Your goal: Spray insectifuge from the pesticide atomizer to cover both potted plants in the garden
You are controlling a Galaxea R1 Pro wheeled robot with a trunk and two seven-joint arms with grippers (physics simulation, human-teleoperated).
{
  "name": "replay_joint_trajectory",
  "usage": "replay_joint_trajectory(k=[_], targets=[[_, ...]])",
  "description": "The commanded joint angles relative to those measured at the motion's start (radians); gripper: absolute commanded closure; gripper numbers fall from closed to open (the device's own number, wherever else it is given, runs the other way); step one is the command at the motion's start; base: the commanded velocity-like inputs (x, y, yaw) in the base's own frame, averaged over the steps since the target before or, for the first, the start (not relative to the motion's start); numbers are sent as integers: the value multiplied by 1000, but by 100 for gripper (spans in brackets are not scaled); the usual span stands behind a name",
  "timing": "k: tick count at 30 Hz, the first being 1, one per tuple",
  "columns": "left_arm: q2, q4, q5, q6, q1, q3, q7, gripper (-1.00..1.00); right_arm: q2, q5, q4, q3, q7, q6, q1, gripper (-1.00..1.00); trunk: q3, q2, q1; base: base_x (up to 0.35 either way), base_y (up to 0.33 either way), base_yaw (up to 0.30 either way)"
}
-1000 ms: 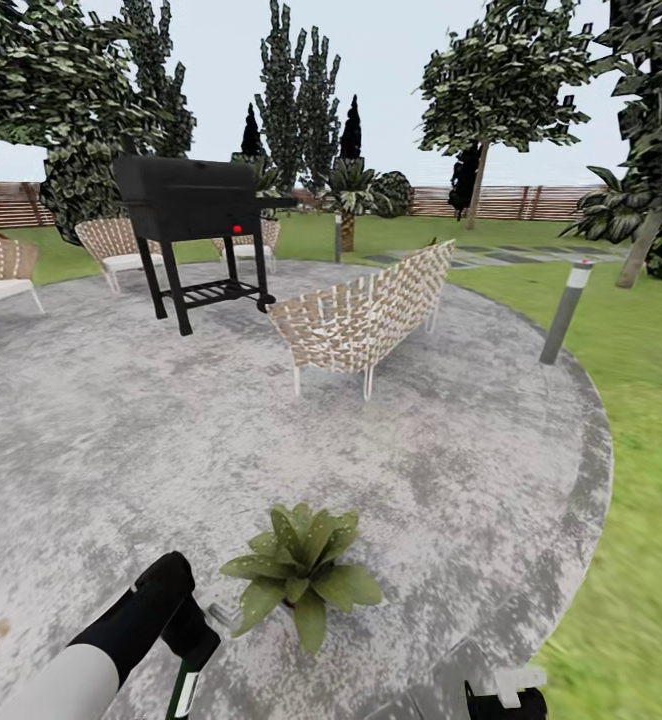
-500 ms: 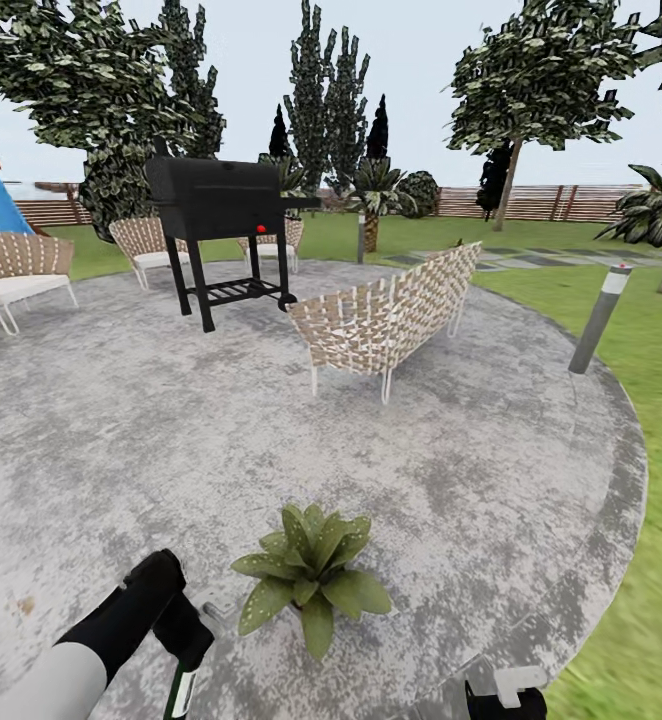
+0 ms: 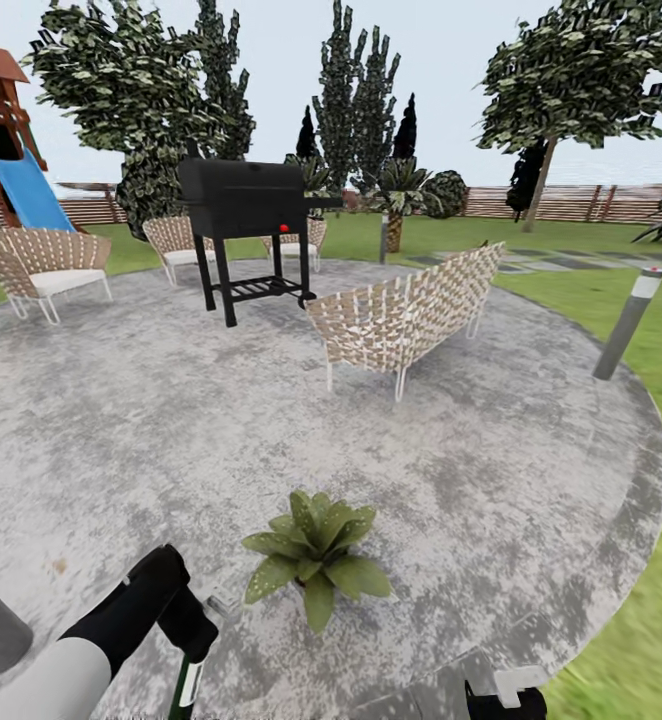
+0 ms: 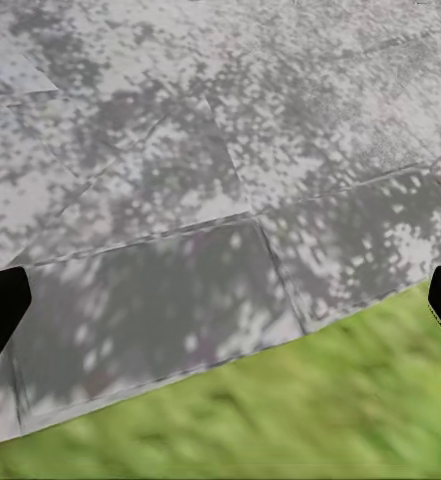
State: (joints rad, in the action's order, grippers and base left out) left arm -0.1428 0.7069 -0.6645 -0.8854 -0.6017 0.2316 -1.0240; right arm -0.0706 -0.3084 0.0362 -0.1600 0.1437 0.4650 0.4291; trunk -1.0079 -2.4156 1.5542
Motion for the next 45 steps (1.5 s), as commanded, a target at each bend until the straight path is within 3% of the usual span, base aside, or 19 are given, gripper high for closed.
replay_joint_trajectory(k=[1, 10, 12, 14, 16, 20, 23, 38, 45], targets=[[1, 2, -10, -4, -1, 2, -10, 100, 0, -11, -1, -8, 4, 3, 0, -100, -1, 0, 0, 58, -261, 278], [5, 9, -6, -4, -20, 2, -11, 100, 0, -11, -1, -8, 4, 3, 0, -100, -1, 0, 0, 200, -222, 166], [-1, 16, -5, -4, -48, 5, -45, 100, 0, -11, -1, -8, 4, 3, 0, -100, -1, 0, 0, 234, -183, 5], [-6, 19, -16, -3, -76, 18, -124, 100, -1, -12, -1, -8, 3, 3, 0, -100, -1, 0, 0, 190, -121, 2], [-11, 20, -80, -4, -117, 50, -199, 100, -2, -12, -1, -8, 2, 3, 0, -100, -1, 0, 0, 67, -30, 0], [-7, 24, -214, -4, -137, 60, -322, 100, -4, -12, -1, -9, 2, 3, 0, -100, -1, 0, 0, 10, -4, 0], [-1, 24, -277, -4, -138, 59, -345, 100, -5, -12, 0, -9, 3, 3, 0, -100, -1, 0, 0, 0, 0, 0], [8, 22, -288, -7, -135, 49, -350, 100, 0, -11, 2, -9, 4, 3, 0, -100, -1, 0, 0, 0, -148, 177], [8, 23, -290, -54, -135, 51, -349, 100, 0, -11, 2, -8, 4, 3, 0, -100, -1, 0, 0, -147, -239, 44]])
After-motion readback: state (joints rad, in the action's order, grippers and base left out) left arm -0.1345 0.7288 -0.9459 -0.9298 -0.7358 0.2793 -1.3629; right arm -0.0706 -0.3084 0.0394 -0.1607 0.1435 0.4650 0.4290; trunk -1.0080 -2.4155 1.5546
